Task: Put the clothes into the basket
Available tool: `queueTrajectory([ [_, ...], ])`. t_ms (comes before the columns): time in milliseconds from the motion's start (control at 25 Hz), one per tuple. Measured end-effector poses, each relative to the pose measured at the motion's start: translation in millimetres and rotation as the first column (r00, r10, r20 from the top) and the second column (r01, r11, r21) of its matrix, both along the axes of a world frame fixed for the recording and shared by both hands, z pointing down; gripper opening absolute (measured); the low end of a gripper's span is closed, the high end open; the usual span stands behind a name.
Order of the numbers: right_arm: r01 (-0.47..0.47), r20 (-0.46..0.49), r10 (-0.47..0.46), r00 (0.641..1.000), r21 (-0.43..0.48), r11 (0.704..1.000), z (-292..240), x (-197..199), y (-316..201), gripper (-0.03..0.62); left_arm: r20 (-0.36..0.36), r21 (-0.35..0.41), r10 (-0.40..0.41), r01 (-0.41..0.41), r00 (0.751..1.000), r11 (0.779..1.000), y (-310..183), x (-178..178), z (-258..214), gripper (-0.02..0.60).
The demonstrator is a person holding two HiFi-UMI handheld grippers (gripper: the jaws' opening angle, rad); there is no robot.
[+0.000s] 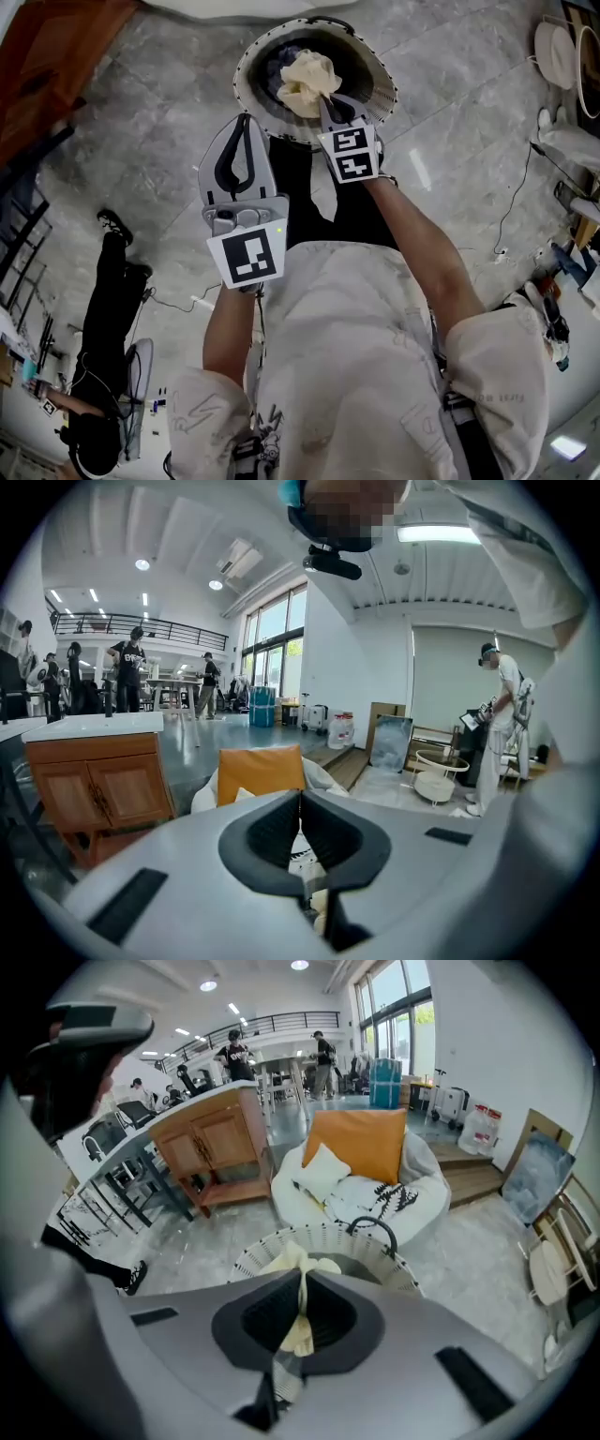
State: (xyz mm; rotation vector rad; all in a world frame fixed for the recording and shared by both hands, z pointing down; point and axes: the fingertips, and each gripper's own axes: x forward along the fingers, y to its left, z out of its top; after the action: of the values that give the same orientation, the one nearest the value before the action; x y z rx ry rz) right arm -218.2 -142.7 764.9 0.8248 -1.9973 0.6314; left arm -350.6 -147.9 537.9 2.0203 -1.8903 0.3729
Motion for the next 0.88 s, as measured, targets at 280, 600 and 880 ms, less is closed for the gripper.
queueTrajectory([
  [280, -0.048, -0.132, 0.025, 0.991, -0.171, 0.984, 84, 16, 9, -0.008, -0.012, -0.043, -0.014, 0.013, 1.000, 0.999, 5, -11, 18, 0.005],
  [600, -0.115, -0.191, 0.067, 0.979, -0.252, 0.961, 115, 27, 12, -0.008, -0.009, -0.075, -0.014, 0.013, 1.000, 0.997, 10, -12, 30, 0.005],
  [880, -0.116, -0.191, 0.068, 0.979, -0.250, 0.961, 111, 37, 26, 0.084, -0.008, -0.076, -0.010, 0.009, 1.000, 0.997, 15, -6, 26, 0.005],
])
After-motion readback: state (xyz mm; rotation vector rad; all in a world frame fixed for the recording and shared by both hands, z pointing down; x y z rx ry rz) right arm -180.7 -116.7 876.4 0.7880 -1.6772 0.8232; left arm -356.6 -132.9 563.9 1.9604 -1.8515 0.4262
